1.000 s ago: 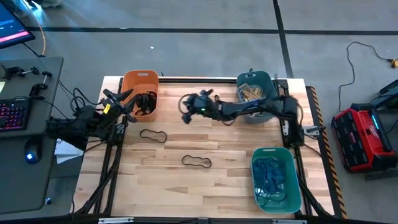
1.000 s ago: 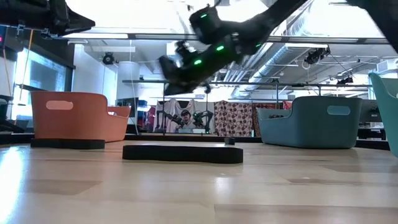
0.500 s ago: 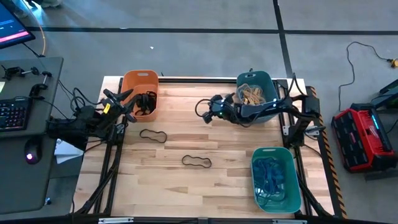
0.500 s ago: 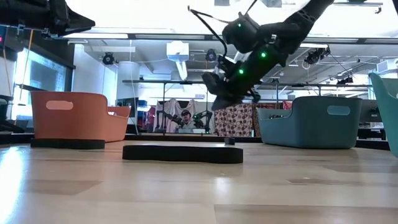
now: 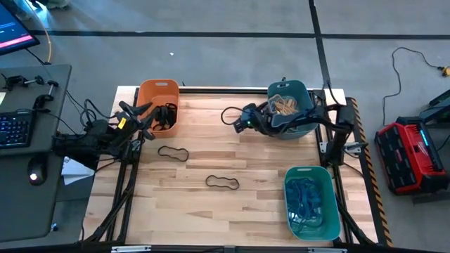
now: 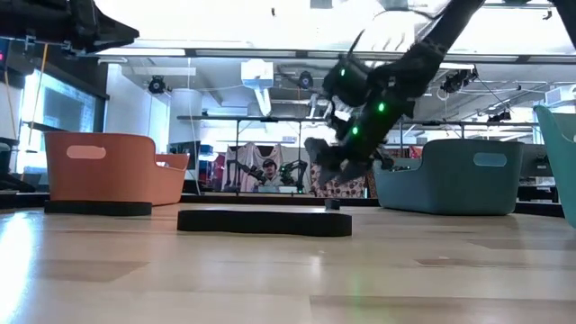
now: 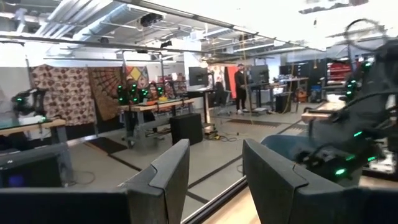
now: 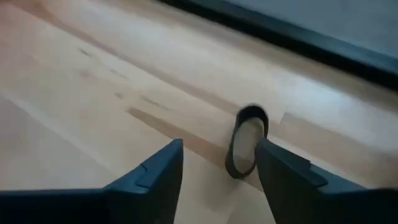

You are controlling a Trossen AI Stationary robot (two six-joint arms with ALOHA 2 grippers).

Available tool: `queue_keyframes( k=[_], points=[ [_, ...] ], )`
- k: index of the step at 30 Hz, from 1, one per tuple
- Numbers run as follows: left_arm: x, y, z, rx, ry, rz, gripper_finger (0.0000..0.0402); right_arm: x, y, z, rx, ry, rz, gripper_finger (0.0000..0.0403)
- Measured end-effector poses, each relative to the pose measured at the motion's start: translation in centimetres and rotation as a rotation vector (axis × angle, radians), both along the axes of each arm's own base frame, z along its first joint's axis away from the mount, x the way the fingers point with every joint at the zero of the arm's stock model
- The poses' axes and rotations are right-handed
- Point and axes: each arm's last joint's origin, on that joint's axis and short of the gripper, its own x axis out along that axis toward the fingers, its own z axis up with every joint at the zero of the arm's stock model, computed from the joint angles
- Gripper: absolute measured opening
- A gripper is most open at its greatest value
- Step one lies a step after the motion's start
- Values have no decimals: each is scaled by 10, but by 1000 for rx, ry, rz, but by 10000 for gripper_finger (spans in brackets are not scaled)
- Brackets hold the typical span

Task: Sort rubber bands into baskets
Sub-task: Put the black rubber band into the orange bin

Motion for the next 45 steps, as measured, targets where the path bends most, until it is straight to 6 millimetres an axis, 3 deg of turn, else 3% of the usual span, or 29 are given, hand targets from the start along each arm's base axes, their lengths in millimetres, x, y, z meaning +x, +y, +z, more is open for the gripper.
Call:
queue_keyframes(
  k=[10,13,19,28,40,45],
  points=[
    [1,0,-2,-18,1,-18,142,-2,-21,-38,71,34,-56,186],
    [1,0,-2,-16,0,-24,142,-2,-21,-39,62,44,-48,148],
    [3,-2,-2,-13,-5,-113,142,1,-15,-38,63,53,-1,15],
    [9,-10,-14,-48,85,-401,142,24,35,-11,-2,-52,262,5],
    [37,-14,-32,-143,307,-500,142,60,114,30,-148,-193,588,2],
    [53,-15,-40,-152,395,-501,146,71,135,50,-217,-218,675,1]
  ],
)
